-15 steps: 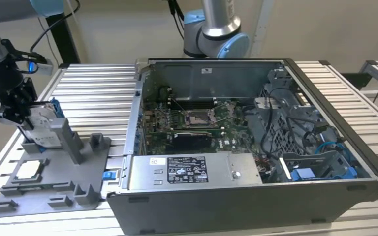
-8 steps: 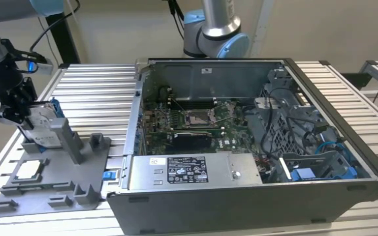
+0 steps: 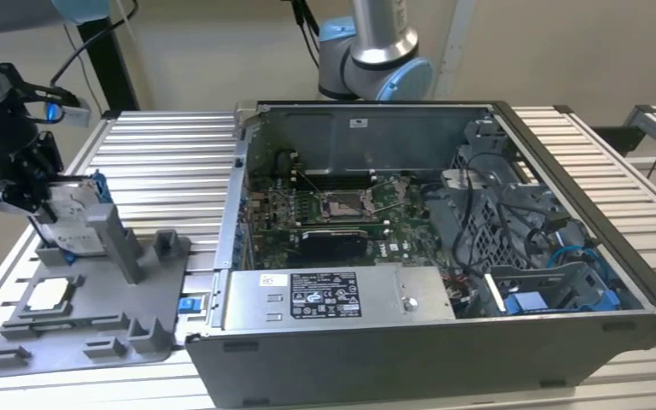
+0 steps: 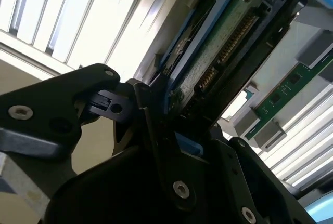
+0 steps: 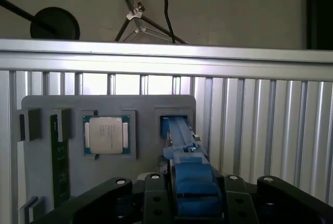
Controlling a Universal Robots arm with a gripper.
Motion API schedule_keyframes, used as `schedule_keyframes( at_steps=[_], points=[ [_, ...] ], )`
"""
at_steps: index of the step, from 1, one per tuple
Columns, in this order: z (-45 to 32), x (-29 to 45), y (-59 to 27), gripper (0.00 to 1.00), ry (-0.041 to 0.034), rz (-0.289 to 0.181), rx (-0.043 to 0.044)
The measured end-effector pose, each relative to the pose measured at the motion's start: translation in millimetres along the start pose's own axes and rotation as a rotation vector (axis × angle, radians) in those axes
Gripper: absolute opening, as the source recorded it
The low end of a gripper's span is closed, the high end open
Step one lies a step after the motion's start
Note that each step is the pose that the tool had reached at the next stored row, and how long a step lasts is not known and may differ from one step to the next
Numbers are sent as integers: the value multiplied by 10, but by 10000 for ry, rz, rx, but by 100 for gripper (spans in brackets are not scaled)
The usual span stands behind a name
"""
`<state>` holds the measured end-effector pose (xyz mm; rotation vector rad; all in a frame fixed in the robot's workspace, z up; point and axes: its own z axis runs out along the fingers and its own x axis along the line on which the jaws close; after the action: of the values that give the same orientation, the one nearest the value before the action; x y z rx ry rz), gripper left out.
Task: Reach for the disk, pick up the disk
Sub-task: 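Pick up the disk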
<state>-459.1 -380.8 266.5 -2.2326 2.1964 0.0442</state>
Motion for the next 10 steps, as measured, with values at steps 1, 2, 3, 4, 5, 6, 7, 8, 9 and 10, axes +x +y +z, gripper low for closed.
schedule_keyframes(
  at_steps=[1,2,3,4,5,6,7,8,9,10],
  points=[
    [-9,0,1,0,2,0,-3],
    [-16,-1,1,0,2,1,-3],
    [-22,-1,1,0,1,1,-1],
    [-30,-1,1,0,2,1,-2],
    [-38,-1,1,0,1,1,-1],
    [-47,-2,1,0,1,1,-1],
    [-55,-2,1,0,1,1,0],
    [-65,-2,1,0,1,1,0],
    [-76,-2,1,0,1,1,-1],
    [-86,-3,2,0,1,1,-1]
  ],
)
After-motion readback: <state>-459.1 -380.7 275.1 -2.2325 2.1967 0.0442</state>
